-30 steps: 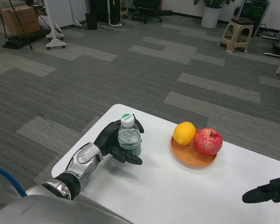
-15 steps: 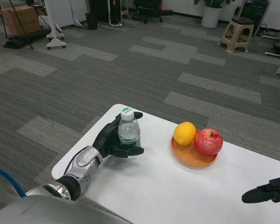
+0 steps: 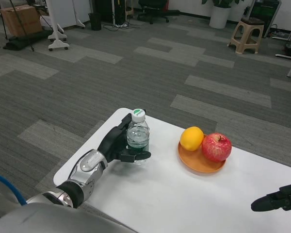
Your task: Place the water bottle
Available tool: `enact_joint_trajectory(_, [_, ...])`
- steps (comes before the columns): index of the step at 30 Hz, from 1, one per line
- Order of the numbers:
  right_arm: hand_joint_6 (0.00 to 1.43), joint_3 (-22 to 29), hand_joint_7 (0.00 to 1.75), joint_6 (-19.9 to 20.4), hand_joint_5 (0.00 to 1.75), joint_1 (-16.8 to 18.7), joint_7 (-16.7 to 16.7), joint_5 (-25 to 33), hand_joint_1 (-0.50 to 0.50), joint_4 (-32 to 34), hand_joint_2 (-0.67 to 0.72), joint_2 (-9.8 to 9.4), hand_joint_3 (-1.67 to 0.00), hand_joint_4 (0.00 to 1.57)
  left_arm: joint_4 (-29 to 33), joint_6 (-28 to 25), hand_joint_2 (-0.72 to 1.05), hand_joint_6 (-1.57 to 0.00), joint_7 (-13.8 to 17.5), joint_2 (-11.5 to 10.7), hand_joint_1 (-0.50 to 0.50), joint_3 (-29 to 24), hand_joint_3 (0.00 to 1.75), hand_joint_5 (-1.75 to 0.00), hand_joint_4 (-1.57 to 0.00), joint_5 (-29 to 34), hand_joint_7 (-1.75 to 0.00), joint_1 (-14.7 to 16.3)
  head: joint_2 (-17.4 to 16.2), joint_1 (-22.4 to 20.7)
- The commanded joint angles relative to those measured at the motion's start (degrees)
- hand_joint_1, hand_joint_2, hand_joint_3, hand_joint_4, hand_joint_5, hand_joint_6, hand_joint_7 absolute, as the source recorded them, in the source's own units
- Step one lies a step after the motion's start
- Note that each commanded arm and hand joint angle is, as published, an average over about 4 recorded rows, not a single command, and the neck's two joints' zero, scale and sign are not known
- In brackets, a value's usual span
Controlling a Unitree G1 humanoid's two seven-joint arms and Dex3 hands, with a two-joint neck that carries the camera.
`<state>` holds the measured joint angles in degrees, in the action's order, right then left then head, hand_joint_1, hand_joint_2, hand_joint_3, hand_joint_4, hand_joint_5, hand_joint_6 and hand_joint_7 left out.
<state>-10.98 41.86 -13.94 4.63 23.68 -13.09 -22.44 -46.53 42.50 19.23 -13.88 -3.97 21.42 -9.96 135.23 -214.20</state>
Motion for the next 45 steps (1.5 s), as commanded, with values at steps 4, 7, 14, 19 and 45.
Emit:
enact_joint_trajectory(4, [0.0,0.0,0.0,0.3,0.0,0.1,0.3,0.2,-0.12,1.3,0.63,0.29,0.0,0.0,4.2,-4.0,0.05,0.0,-2.4,0.1,-0.16,-0.8,0.11,-0.41,0.0,1.4,-0.14,2.4,0.2,-0.2])
enact_joint_trajectory(7, [0.0,0.0,0.0,0.3,0.0,0.1,0.3,0.2,-0.14,1.5,0.6,0.29,0.0,0.0,4.8,-4.1,-0.48,0.0,-2.9,0.2,-0.23,-0.5,0.09,-0.41,0.0,3.8,-0.14,2.7,0.3,-0.3])
enact_joint_trajectory(14, [0.0,0.1,0.0,0.3,0.0,0.6,0.3,0.2,-0.12,2.0,0.6,0.2,0.0,0.0,6.5,-4.2,-0.57,0.0,-3.9,0.2,-0.39,-0.2,0.09,-0.41,0.0,8.0,-0.14,3.3,0.7,-0.2])
enact_joint_trajectory(19, [0.0,0.2,0.0,0.3,0.0,0.9,0.3,0.1,-0.12,2.3,0.61,0.24,0.0,0.0,7.2,-4.1,-0.64,0.0,-4.7,0.2,-0.44,-1.8,0.09,-0.41,0.0,9.5,-0.14,3.4,1.3,-0.1])
enact_joint_trajectory(45, [0.0,0.2,0.0,0.4,0.0,0.1,0.3,0.0,-0.12,1.8,0.6,0.82,0.0,0.0,35.6,-5.9,-0.72,0.0,-7.6,-1.9,-0.5,-21.2,0.09,-0.31,0.0,5.5,-0.14,1.4,3.0,-0.7])
